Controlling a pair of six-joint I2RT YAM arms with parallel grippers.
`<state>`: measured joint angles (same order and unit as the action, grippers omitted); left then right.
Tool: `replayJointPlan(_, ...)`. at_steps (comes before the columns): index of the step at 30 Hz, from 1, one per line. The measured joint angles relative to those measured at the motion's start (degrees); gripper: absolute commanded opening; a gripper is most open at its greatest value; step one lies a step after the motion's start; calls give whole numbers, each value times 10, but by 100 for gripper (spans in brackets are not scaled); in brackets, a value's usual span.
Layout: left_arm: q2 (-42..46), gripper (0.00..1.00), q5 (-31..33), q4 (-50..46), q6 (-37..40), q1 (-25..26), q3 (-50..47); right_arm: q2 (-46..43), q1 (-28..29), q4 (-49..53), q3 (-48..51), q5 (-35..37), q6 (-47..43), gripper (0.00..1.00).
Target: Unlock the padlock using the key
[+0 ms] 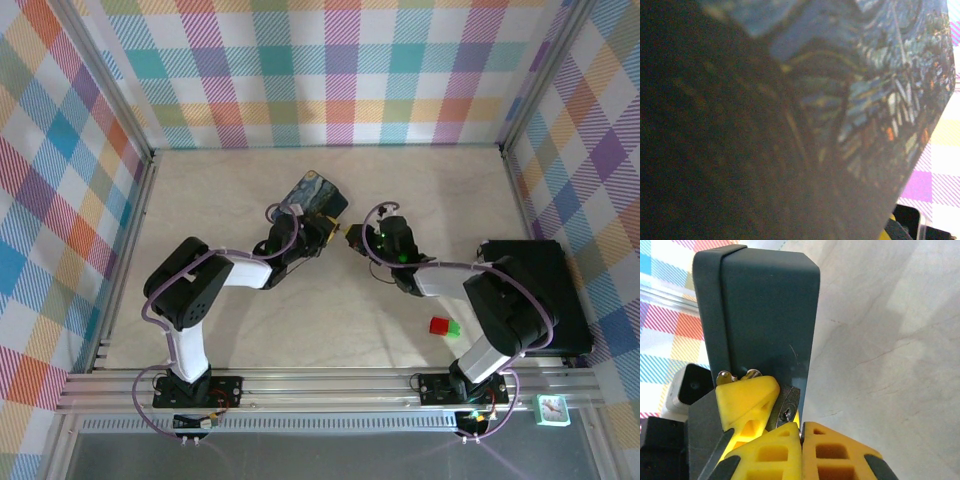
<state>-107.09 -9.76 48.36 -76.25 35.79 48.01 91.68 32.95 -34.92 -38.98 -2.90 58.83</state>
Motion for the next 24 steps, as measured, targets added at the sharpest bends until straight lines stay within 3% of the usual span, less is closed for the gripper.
replayJointPlan(11,-1,0,15,3,0,-2,-2,40,-37,-10,-21,-121,174,0)
replayJointPlan(24,1,0,-11,18,4,-3,-13,15,-50,132,-70,-169,17,0)
